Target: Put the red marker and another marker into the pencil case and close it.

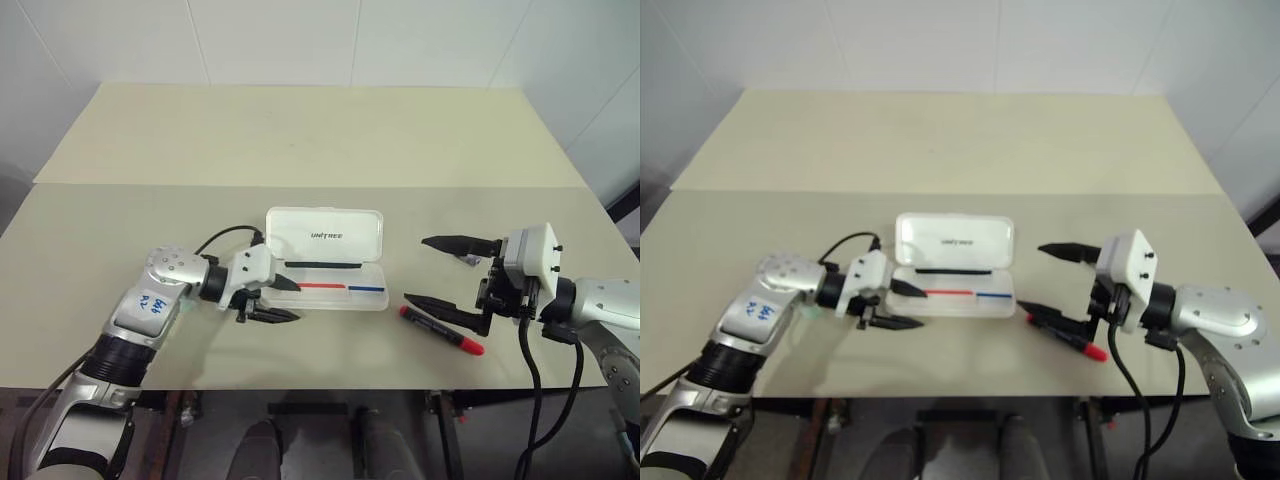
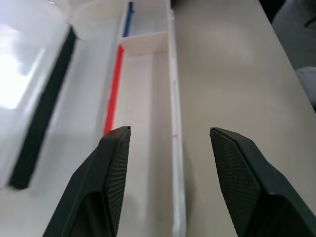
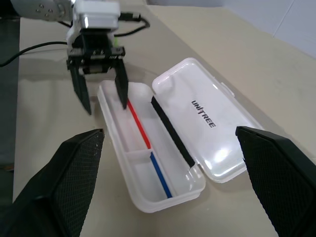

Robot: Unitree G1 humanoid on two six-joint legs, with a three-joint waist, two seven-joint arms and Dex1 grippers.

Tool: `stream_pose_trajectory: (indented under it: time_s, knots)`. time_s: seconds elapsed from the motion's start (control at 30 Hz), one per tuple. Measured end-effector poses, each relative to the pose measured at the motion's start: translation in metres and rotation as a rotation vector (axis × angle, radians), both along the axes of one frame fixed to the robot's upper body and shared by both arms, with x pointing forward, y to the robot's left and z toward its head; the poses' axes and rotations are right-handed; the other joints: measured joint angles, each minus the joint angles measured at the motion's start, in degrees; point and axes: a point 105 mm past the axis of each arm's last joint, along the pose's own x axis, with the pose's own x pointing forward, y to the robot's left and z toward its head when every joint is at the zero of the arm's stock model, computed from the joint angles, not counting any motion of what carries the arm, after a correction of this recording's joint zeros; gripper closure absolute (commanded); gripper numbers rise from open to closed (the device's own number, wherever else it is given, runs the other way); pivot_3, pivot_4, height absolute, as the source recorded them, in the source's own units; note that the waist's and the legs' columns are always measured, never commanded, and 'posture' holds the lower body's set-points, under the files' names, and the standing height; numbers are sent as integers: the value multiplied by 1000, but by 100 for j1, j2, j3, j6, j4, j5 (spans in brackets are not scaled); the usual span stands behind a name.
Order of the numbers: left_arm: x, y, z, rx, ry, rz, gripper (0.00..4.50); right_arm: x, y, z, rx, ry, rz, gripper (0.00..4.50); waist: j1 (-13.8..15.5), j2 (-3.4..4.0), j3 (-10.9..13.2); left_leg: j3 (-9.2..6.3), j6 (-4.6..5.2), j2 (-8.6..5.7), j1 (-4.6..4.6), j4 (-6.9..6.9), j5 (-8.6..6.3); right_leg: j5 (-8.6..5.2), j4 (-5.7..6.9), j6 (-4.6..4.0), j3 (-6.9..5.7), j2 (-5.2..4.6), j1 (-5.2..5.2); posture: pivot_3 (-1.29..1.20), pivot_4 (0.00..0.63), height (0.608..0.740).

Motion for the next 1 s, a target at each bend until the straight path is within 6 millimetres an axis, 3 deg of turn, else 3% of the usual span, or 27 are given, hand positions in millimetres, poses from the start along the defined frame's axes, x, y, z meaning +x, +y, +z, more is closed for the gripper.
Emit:
stream_pose_trajectory:
  time_s: [0.13,0.33,0.7,0.8,1.0]
  knots:
    - [-5,11,18,-39,-24,28,1675,2,-3,-3,5,16,-3,0,0,0,0,0,0,0,0,1,0,0,0,1,0,-1,1,0,150,740]
    - [-13,27,23,-97,9,58,24,5,-16,-14,1,73,-41,0,5,0,0,0,0,0,1,1,0,-2,0,-4,0,-1,1,0,150,740]
    - [-20,43,42,-192,-91,16,24,0,-47,-35,-41,167,-140,0,8,0,0,2,0,0,3,6,0,-12,0,-24,0,-1,4,0,150,740]
    - [-21,43,47,-226,-94,8,24,-5,-61,-49,-71,232,-175,0,8,0,0,2,0,0,3,5,0,-11,1,-22,0,-1,4,0,150,740]
    - [-22,47,71,-336,-86,13,24,-8,-77,-66,-83,299,-221,0,-6,0,0,2,1,0,5,7,1,-9,4,-19,1,-1,4,0,150,740]
